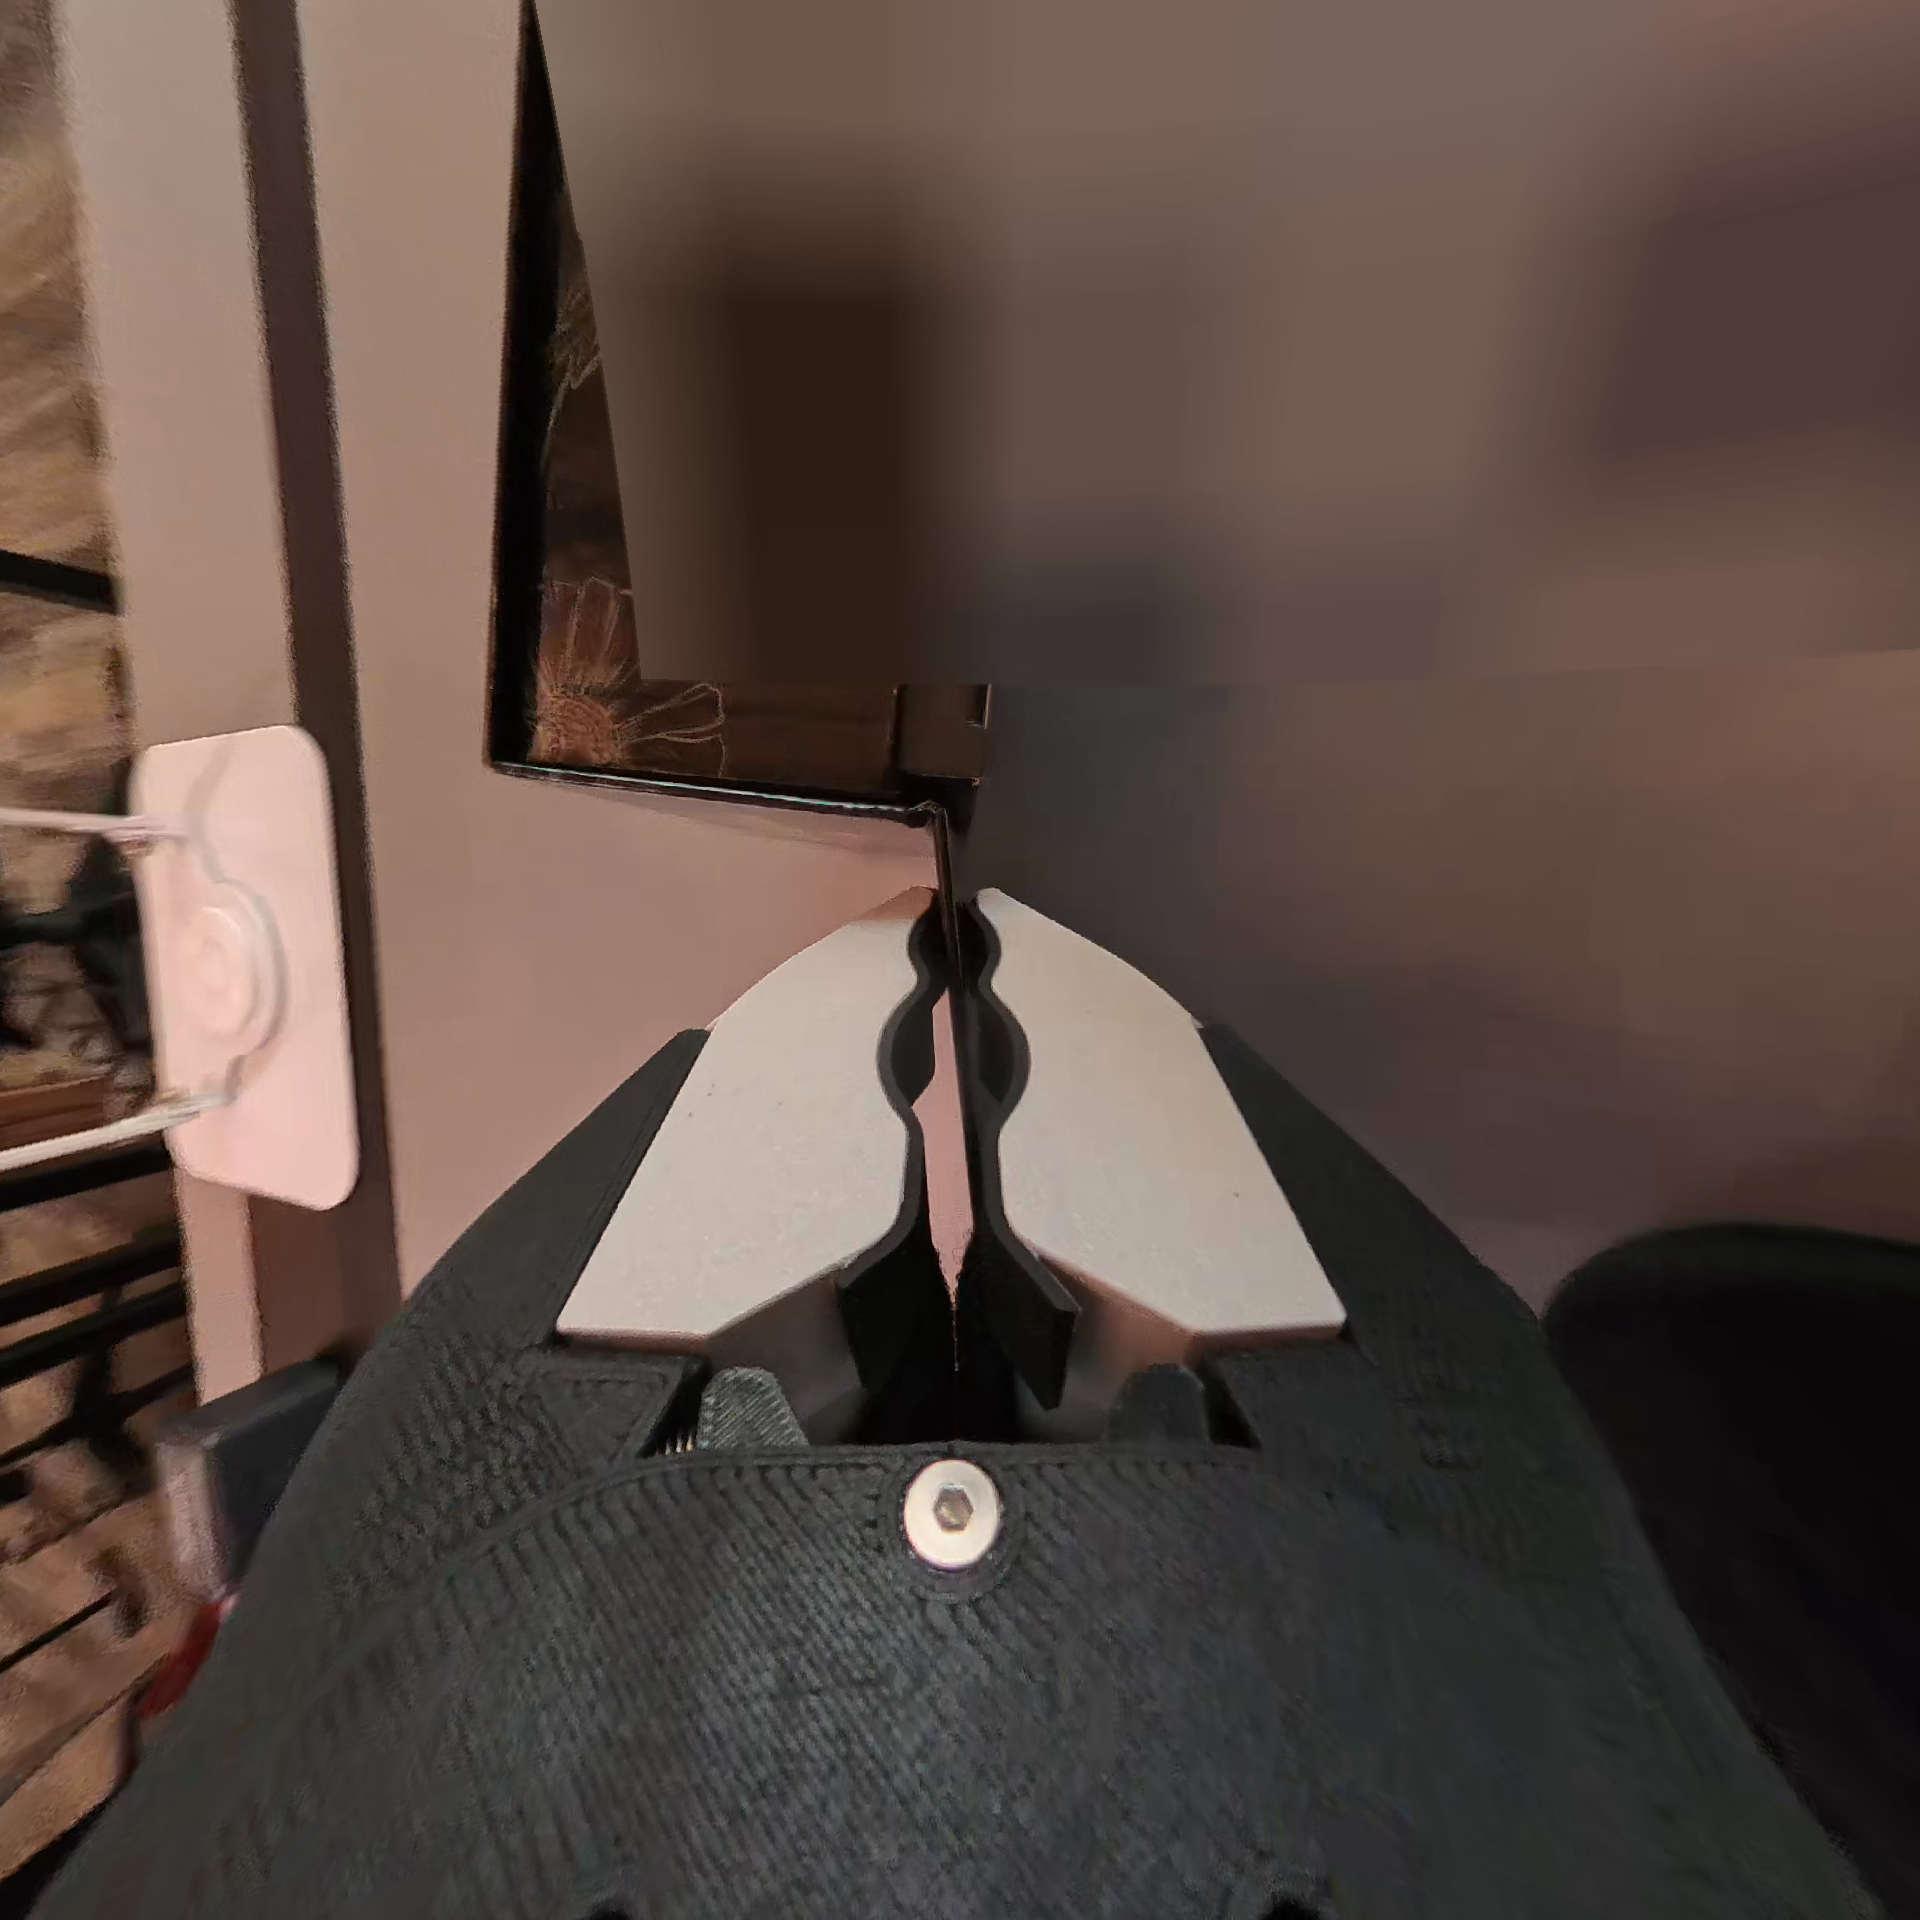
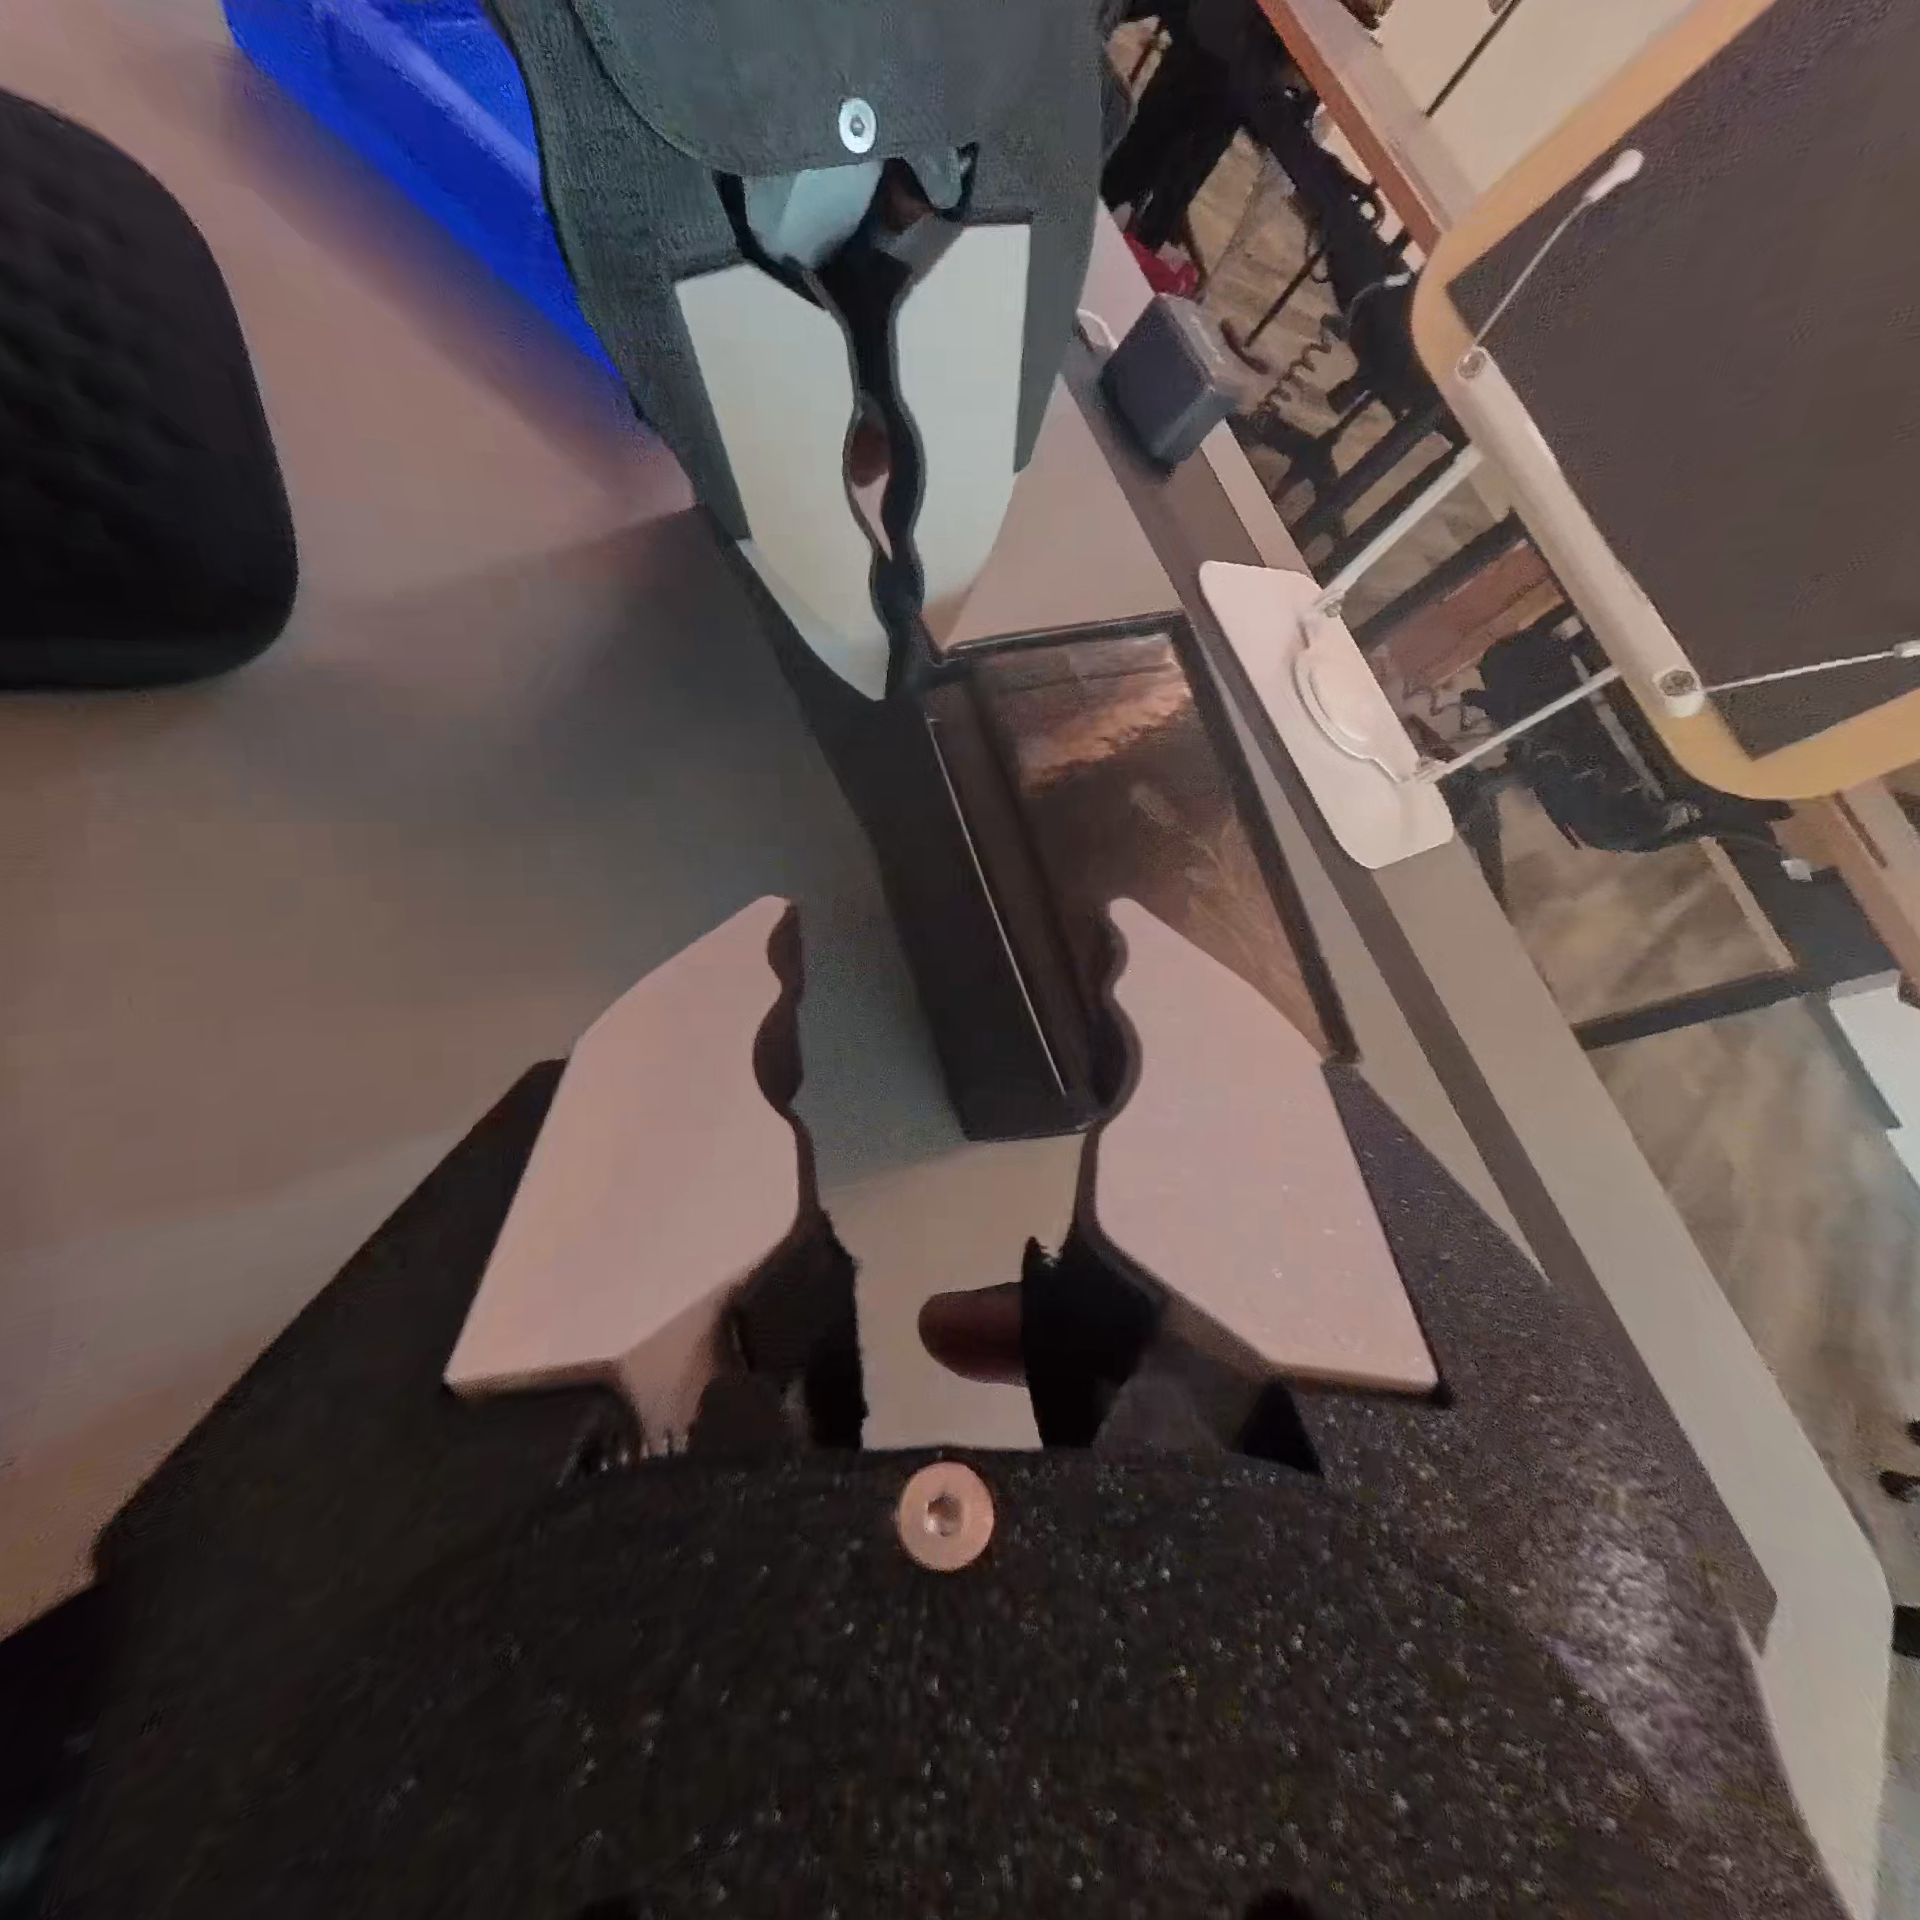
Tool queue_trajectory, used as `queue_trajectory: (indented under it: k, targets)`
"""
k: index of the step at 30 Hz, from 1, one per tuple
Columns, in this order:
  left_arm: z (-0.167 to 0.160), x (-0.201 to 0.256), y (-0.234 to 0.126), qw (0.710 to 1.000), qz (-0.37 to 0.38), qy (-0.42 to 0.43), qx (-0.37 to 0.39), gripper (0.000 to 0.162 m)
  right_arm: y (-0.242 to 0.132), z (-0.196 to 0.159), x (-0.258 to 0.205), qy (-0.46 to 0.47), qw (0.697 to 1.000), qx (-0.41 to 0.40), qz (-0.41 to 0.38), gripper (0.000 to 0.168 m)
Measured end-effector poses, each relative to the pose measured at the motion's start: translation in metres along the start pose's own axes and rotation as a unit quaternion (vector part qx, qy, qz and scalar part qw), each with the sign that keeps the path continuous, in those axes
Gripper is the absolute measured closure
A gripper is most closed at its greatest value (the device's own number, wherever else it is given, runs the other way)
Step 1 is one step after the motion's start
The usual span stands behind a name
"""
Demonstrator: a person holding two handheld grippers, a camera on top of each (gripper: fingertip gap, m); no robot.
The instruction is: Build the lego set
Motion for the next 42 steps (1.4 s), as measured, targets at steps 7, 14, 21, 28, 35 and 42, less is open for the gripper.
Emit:
queue_trajectory:
  k: [7, 14, 21, 28, 35, 42]
  targets:
    - [-0.005, -0.028, -0.003, 0.993, -0.107, -0.041, 0.023, 0.159, 0.005, -0.006, -0.004, -0.146, 0.982, 0.037, -0.114, 0.098]
    - [-0.005, -0.060, 0.004, 0.967, -0.246, -0.067, 0.001, 0.159, 0.016, -0.018, -0.013, -0.179, 0.978, -0.007, -0.102, 0.076]
    - [-0.008, -0.102, 0.018, 0.928, -0.356, -0.108, -0.001, 0.159, 0.002, -0.033, 0.034, 0.029, 0.999, 0.028, -0.019, 0.065]
    - [-0.012, -0.082, 0.019, 0.929, -0.330, -0.135, 0.093, 0.158, -0.004, -0.045, 0.012, 0.014, 0.996, 0.032, -0.086, 0.064]
    - [-0.005, -0.032, 0.007, 0.914, -0.249, -0.271, 0.171, 0.159, 0.016, -0.042, -0.013, 0.290, 0.923, 0.123, -0.222, 0.055]
    - [0.022, -0.009, 0.002, 0.945, -0.199, -0.222, 0.137, 0.159, 0.015, -0.041, -0.012, 0.309, 0.921, 0.095, -0.217, 0.061]
Point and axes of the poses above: each gripper's, where its closed fingertips meet, y out along the fingers, z out of its top, x = y × z across the jaws, the point moved 10 cm from there along -y, back along the fingers, and after that the axes turned 2 degrees about x, right-handed, at the moved point
